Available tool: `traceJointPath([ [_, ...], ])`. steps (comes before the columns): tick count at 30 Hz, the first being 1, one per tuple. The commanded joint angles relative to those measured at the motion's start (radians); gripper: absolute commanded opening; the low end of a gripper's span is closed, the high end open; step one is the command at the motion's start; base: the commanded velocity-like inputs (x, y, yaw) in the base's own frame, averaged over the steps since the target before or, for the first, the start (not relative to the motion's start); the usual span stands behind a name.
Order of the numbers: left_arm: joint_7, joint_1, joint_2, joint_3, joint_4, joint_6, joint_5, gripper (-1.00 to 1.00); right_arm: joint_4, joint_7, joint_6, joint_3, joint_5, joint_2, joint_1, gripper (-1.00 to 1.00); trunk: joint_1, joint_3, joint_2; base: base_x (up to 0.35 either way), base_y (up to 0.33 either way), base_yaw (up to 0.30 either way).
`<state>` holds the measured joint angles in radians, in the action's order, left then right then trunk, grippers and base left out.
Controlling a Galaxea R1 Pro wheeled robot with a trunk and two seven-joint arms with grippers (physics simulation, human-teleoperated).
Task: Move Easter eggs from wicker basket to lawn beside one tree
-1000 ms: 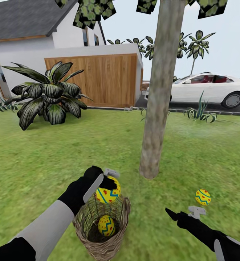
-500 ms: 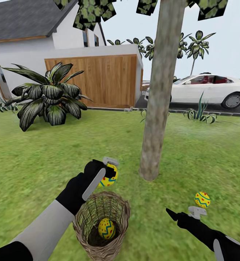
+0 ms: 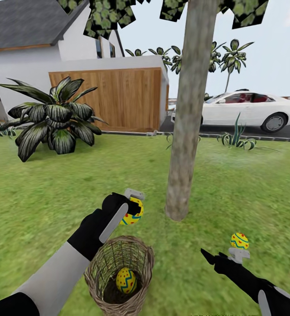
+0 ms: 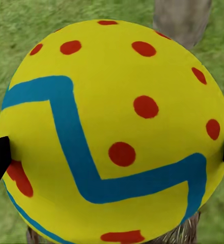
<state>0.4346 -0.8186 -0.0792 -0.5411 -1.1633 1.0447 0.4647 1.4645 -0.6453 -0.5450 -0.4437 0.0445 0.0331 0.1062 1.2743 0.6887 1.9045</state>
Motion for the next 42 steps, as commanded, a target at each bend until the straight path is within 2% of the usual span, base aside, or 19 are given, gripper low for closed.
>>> traceJointPath([
  [1,0.012,-0.001,0.000,-0.002,-0.002,0.002,0.010,-1.00,0.001,-0.004,-0.008,-0.002,0.004,0.001,0.001,1.00,0.000,0.000,0.000,0.000,0.000,-0.231],
  [18,0.017,0.004,-0.003,-0.005,-0.002,0.002,0.002,-1.00,0.000,-0.008,-0.007,-0.005,0.005,0.001,0.001,1.00,0.000,-0.016,0.000,0.000,-0.243,-0.230],
  [34,0.018,0.004,-0.003,-0.005,0.008,0.002,-0.003,-1.00,0.002,-0.007,0.004,-0.007,0.004,0.007,0.001,1.00,0.000,-0.017,0.000,0.001,-0.285,-0.014],
  [42,0.019,0.004,-0.004,-0.005,0.011,0.002,-0.003,-1.00,0.002,-0.007,0.005,-0.007,0.004,0.007,0.001,1.00,0.000,-0.017,0.000,0.120,-0.285,0.000],
])
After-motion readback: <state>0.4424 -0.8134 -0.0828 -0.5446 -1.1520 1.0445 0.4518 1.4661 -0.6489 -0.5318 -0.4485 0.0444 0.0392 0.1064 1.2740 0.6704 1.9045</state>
